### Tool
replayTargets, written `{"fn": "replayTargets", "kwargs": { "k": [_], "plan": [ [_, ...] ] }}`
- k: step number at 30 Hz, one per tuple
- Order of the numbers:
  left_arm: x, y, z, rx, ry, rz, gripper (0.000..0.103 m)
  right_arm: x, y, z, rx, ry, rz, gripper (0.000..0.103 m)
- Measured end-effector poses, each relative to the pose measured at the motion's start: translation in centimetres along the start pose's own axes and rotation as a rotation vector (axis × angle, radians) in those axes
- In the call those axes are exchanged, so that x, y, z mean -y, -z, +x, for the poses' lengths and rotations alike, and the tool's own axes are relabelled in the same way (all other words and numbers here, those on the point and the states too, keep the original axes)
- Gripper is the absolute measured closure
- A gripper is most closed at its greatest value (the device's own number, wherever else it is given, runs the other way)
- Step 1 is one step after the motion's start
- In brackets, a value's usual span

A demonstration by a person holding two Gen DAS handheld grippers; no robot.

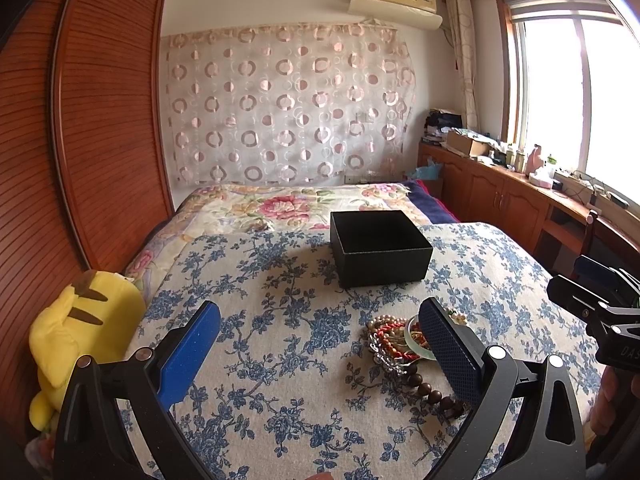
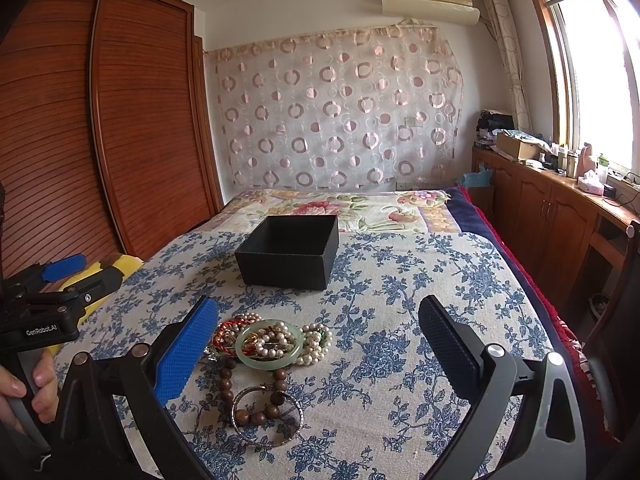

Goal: Organize jewelry

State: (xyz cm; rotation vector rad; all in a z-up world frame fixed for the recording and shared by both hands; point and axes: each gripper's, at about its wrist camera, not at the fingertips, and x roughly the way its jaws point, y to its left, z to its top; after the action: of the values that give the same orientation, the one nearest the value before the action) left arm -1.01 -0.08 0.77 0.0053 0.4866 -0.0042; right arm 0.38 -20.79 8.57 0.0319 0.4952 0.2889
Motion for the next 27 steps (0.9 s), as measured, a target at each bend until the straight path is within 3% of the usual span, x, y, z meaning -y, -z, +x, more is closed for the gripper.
{"fn": "replayTargets", "kwargs": {
  "k": [18, 27],
  "plan": [
    [0.4, 2.3, 3.2, -0.118, 0.031, 0.024, 0.007, 0.5, 2.3, 2.6, -0.08, -0.033, 0.008, 0.002],
    [-0.3, 3.1, 4.8, -0.18, 0.054, 0.026, 0.007, -0.4, 4.4, 4.4, -0.178, -0.114, -0.031, 0.002]
  ]
}}
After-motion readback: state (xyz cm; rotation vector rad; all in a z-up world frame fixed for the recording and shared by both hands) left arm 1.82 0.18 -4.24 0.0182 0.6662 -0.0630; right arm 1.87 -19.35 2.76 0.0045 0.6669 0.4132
